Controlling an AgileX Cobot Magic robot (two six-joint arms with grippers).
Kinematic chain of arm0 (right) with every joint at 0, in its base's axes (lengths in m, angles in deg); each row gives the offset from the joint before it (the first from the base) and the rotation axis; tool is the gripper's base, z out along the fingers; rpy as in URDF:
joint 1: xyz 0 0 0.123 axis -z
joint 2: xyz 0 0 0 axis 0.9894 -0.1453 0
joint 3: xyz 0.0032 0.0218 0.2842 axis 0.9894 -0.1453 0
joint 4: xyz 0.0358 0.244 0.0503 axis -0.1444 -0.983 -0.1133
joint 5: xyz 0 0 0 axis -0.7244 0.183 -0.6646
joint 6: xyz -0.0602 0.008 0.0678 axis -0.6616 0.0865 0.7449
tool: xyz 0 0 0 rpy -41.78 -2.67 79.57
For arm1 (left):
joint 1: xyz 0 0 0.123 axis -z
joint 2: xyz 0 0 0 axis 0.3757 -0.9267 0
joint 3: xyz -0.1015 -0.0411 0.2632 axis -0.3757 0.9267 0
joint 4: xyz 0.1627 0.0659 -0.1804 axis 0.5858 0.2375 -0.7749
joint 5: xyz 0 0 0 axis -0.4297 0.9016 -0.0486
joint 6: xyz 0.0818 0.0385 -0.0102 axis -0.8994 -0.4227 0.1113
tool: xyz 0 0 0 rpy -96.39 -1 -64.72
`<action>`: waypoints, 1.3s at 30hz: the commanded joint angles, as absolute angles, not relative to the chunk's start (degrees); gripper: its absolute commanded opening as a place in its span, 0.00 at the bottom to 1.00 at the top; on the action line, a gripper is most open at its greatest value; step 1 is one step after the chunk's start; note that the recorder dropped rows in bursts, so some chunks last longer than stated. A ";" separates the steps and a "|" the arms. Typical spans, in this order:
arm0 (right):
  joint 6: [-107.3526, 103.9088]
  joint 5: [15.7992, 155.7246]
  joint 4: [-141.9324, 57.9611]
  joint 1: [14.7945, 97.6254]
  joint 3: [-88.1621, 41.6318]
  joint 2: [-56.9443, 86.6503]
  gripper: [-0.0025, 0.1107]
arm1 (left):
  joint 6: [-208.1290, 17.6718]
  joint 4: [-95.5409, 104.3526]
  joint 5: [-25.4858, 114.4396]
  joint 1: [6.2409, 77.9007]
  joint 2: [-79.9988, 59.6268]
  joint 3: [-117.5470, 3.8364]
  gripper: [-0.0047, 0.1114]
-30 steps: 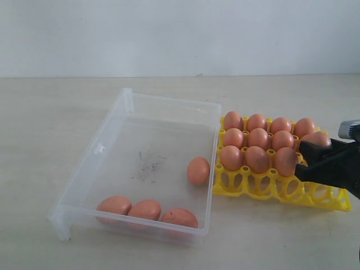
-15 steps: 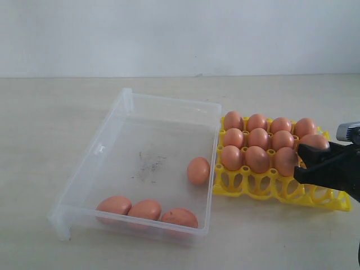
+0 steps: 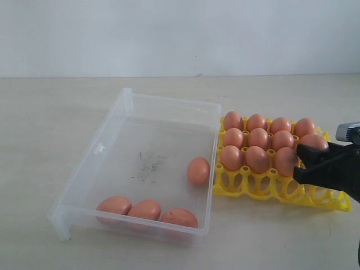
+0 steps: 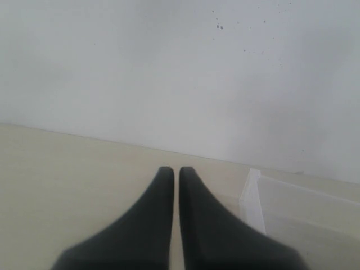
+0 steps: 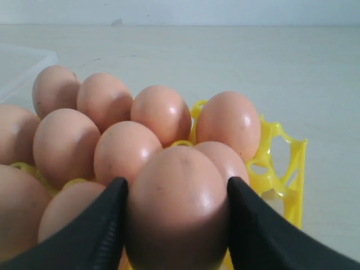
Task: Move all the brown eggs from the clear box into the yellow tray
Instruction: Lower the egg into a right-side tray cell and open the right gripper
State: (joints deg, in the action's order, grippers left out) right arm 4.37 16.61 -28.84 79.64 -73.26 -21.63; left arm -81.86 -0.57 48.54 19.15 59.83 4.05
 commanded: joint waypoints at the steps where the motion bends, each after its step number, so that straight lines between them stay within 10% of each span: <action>1: 4.52 15.80 -28.50 79.93 -73.17 -21.53 0.25 | -81.79 -0.59 48.43 19.37 59.63 3.84 0.07; 7: 4.66 15.80 -28.50 79.93 -73.17 -21.53 0.39 | -81.79 -0.59 48.43 19.37 59.63 3.84 0.07; 39: 7.04 21.67 -23.51 79.93 -73.17 -21.34 0.40 | -81.79 -0.59 48.43 19.37 59.63 3.84 0.07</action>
State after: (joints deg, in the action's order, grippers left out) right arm 6.04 19.77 -25.35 79.90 -73.17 -21.63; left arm -81.86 -0.57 48.54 19.15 59.83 4.05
